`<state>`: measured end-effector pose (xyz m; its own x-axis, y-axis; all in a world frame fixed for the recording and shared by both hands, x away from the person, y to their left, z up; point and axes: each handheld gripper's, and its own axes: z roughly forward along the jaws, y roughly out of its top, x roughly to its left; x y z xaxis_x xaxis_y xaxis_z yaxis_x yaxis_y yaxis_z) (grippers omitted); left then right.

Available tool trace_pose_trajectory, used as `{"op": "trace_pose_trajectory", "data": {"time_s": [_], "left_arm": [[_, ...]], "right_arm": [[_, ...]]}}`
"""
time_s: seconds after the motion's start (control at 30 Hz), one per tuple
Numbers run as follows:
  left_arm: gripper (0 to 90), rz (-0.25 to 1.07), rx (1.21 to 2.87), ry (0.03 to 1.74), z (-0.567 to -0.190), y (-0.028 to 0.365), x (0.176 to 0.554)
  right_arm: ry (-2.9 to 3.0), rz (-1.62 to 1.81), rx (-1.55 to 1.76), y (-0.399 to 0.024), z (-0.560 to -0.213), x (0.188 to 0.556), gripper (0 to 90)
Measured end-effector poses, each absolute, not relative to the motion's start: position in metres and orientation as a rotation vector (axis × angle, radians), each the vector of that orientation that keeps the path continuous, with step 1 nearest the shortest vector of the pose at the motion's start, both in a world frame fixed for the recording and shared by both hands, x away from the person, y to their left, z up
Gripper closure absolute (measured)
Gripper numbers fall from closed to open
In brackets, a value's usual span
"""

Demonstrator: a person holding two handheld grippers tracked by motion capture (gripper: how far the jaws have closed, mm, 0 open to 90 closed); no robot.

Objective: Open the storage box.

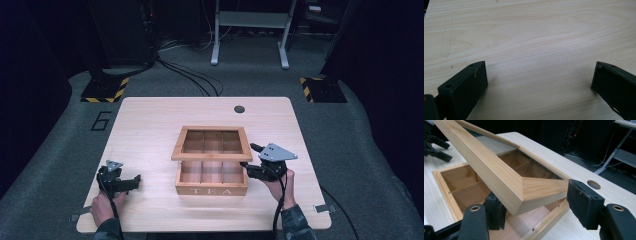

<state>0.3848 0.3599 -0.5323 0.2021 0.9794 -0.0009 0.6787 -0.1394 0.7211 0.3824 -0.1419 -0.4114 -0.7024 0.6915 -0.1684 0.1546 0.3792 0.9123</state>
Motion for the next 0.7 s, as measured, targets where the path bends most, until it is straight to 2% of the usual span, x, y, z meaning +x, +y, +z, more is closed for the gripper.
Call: {"op": "trace_pose_trajectory", "data": {"time_s": [0.3, 0.7], "left_arm": [[0.1, 0.655, 1.889, 1.54, -0.532, 0.36, 0.385], [0.1, 0.655, 1.889, 1.54, -0.532, 0.36, 0.385]], "right_arm": [[2.107, 1.348, 0.695, -0.141, -0.396, 0.396, 37.9], [2.101, 1.381, 0.666, -0.139, -0.38, 0.415, 46.2]]}}
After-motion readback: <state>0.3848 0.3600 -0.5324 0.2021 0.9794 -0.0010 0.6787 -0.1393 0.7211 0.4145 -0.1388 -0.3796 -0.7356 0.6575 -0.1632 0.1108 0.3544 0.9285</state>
